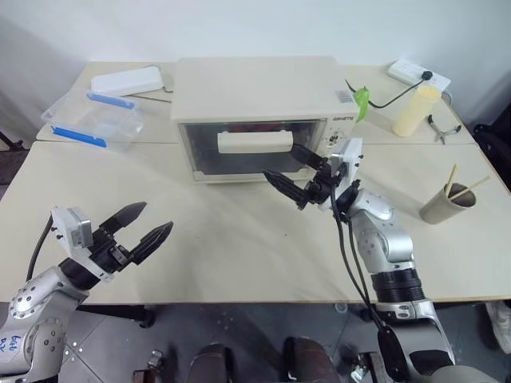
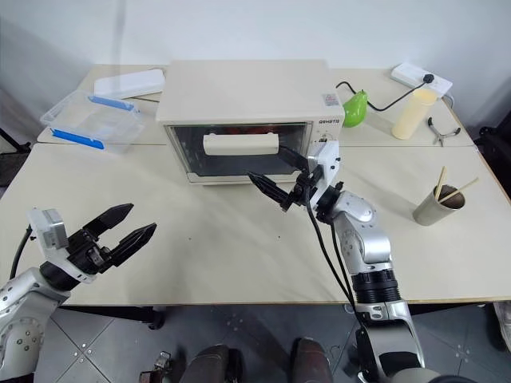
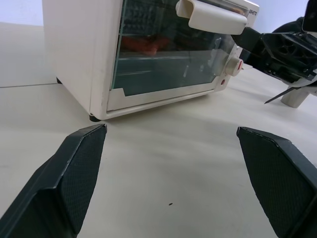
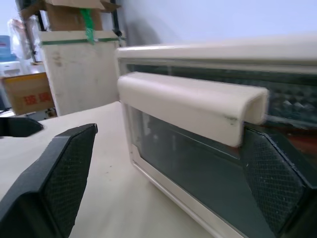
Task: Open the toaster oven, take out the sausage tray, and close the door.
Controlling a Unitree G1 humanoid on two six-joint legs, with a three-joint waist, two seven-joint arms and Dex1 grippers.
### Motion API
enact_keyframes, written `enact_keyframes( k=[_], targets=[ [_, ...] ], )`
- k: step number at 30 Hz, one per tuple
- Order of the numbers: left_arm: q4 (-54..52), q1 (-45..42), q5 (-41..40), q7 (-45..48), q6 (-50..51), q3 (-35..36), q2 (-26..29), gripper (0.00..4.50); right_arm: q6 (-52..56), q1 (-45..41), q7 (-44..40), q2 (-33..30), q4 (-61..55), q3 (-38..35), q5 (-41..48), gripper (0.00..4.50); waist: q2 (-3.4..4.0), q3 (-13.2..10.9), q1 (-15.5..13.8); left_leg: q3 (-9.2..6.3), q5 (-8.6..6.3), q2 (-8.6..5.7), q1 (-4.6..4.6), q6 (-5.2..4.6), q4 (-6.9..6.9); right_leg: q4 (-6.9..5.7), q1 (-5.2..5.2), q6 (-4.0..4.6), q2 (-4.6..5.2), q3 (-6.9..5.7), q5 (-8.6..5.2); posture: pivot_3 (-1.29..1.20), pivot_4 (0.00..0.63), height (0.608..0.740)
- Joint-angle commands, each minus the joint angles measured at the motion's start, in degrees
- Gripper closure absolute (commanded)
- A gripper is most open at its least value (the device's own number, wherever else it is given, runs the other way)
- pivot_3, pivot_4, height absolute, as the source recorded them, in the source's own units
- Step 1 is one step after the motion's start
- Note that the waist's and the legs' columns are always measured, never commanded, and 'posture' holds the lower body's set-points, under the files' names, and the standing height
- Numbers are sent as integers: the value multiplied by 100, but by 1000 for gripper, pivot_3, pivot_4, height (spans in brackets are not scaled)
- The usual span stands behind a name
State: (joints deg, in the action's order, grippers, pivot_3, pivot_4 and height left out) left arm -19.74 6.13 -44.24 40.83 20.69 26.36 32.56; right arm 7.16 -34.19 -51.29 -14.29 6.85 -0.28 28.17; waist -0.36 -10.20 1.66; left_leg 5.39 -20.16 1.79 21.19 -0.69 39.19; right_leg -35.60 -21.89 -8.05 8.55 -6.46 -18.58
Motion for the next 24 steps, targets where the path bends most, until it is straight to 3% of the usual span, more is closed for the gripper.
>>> enact_keyframes(
  k=[1, 4, 6, 9, 15, 21, 24],
  targets=[
    [-90, -106, -17, -47, -101, 122, 8, 29, -227, 116, -478, -171, -448, 111, 30, 0, 0, 0, -2, 0, 0, 0, 0, 0, 0, 0, 0, 0, 0, 0, 0, 0, 150, 740],
    [152, -413, -77, -111, -43, 222, 99, 29, -1116, 637, -1435, -847, -699, 588, -598, 0, 0, 0, -18, -1, -1, 1, 2, 0, -1, 1, -1, 0, 1, 0, 0, 0, 150, 740],
    [266, -619, -12, -157, -133, 252, 97, 205, -1389, 753, -1541, -971, -665, 623, -688, 0, -2, -1, -13, 0, -2, -6, 2, 1, -2, 4, 1, 0, 0, -2, 0, 0, 150, 740],
    [475, -1143, 125, -268, -324, 195, 61, 860, -1665, 790, -1496, -997, -464, 502, -728, 0, -2, -2, 10, 15, -2, -4, 0, 3, -2, 8, -3, 0, -1, -7, 0, 0, 150, 740],
    [1488, -2569, 740, -558, -789, -314, -231, 2710, -2095, 743, -1411, -963, -115, 458, -889, 0, -3, -2, -28, 9, 3, -5, -3, 8, 4, 3, 3, 0, -2, -17, 0, 0, 150, 740],
    [2102, -3114, 1060, -105, -855, -998, -411, 4487, -2265, 676, -1372, -939, -14, 497, -971, 0, -4, -2, -2, 2, 3, -9, -1, 9, 2, 2, 4, -1, 0, -31, 1, 0, 150, 740],
    [2172, -3168, 1115, 170, -887, -1266, -497, 4487, -2282, 736, -1316, -985, -56, 448, -1003, 0, -4, -3, 3, 3, 2, -5, 0, 10, -2, 2, 0, -1, -1, -43, 1, 0, 150, 740]
  ],
)
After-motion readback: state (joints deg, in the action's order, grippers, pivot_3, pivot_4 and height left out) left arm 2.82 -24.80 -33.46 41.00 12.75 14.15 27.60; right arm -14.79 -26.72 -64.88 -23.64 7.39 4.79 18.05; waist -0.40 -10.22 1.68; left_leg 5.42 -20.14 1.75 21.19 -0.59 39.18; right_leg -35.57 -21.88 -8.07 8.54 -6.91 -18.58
